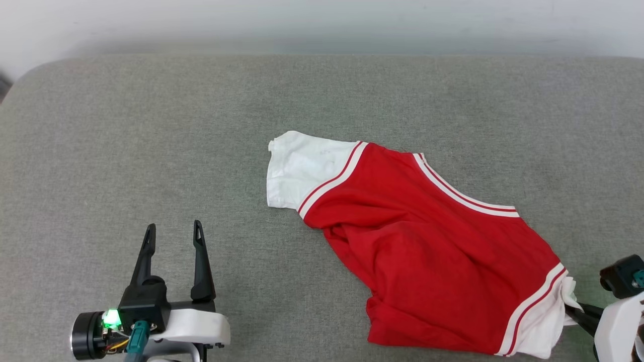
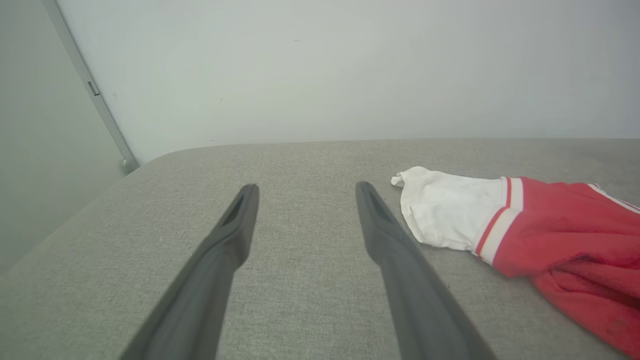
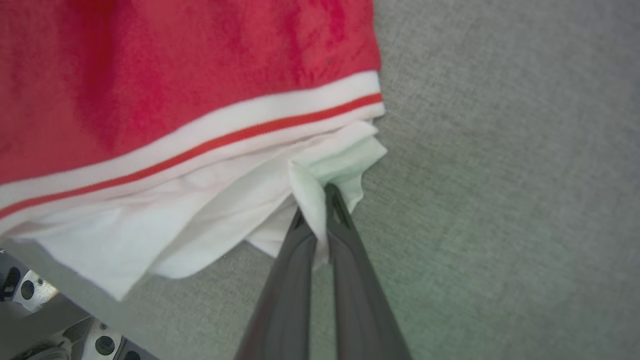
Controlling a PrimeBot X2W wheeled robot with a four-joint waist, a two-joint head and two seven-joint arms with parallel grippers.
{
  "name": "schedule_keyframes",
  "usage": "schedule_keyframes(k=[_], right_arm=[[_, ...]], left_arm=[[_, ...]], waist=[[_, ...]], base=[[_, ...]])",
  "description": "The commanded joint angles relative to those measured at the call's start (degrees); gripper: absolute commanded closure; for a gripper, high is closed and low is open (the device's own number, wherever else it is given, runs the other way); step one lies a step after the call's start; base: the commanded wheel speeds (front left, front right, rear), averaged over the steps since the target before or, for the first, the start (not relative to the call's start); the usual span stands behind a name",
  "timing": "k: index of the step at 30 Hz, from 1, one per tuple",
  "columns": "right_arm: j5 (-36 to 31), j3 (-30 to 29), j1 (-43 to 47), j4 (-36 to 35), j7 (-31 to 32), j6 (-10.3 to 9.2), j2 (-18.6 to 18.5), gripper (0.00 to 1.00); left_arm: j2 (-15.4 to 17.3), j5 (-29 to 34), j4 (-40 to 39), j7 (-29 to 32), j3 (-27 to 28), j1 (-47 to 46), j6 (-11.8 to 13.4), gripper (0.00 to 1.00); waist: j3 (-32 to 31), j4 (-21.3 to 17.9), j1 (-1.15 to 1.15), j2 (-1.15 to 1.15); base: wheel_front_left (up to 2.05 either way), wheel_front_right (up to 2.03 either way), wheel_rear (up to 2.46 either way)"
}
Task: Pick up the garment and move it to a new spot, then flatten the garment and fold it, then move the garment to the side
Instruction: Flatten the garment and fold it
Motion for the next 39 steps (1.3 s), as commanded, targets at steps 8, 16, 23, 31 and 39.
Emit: schedule_keyframes(k=[8,16,23,31,39], right_arm=[[-2.90,-9.34,3.04,-1.59,-5.97,-0.07,-0.01,0.00],[-6.80,-21.91,2.55,-13.81,-0.70,-0.06,-4.09,0.00],[-4.33,-18.72,-2.48,-23.09,20.73,-0.06,-9.12,0.00],[-1.85,-10.43,-10.75,-18.27,36.46,-0.06,-6.80,0.00],[-2.72,-2.39,-11.50,-5.81,33.77,-0.04,1.64,0.00]], left_arm=[[-0.87,1.09,0.85,-0.14,1.32,2.34,-0.83,0.00],[-1.61,1.88,0.56,-0.14,1.51,3.35,-1.49,0.00],[-1.97,2.80,0.17,-0.14,1.02,1.54,-2.18,0.00],[-2.70,3.30,0.34,-0.14,0.39,-1.53,-2.89,0.00],[-3.32,3.39,0.66,-0.14,0.01,-4.24,-3.28,0.00]], waist=[[-2.90,-0.91,0.00,0.00],[-3.81,-0.94,0.00,0.00],[-1.49,0.08,0.00,0.00],[3.10,2.02,0.00,0.00],[6.80,3.84,0.00,0.00]], base=[[0.00,0.00,0.00],[0.00,0.00,0.00],[0.00,0.00,0.00],[0.00,0.00,0.00],[0.00,0.00,0.00]])
